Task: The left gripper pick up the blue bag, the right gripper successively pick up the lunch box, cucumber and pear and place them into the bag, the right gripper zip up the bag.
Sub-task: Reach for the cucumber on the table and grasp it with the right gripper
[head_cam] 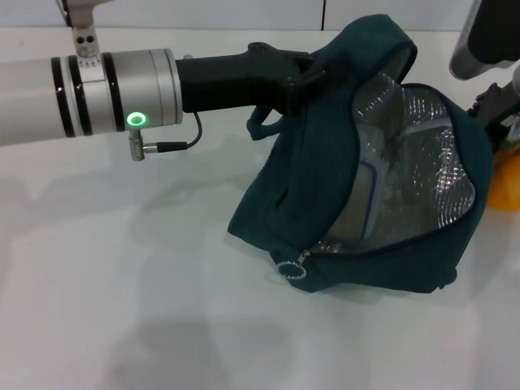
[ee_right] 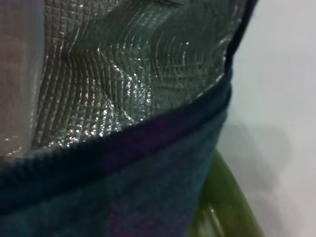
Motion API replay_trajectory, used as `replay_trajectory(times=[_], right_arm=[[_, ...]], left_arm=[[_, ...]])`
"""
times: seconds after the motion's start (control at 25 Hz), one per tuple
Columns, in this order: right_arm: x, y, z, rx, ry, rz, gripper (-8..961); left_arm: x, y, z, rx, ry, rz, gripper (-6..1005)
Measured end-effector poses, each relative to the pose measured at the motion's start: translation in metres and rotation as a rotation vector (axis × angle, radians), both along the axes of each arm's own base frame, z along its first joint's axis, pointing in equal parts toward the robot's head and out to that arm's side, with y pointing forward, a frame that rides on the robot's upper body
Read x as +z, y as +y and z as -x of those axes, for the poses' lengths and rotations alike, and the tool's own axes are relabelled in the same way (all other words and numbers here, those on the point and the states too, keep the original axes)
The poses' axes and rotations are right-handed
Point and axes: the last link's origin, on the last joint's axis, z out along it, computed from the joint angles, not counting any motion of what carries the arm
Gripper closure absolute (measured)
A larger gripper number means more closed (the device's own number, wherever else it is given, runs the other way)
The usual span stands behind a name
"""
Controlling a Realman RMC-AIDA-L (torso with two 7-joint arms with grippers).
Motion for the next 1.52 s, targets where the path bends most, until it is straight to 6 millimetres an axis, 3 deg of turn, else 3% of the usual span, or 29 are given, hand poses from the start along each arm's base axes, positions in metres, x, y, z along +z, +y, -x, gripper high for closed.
replay_trajectory(times=[0.56,1.52], right_arm=[[-0.009,-0.006,0.007,-0.016,0.041,0.015,68],[-0.012,-0.007,-0.004,-0.055,0.053,-0.017,68]], left_arm=[[0.000,0.000,0.000,0.004,-0.002,0.004,935],[0.000,0.000,-0.001,0.006,-0.011,0.005,930]])
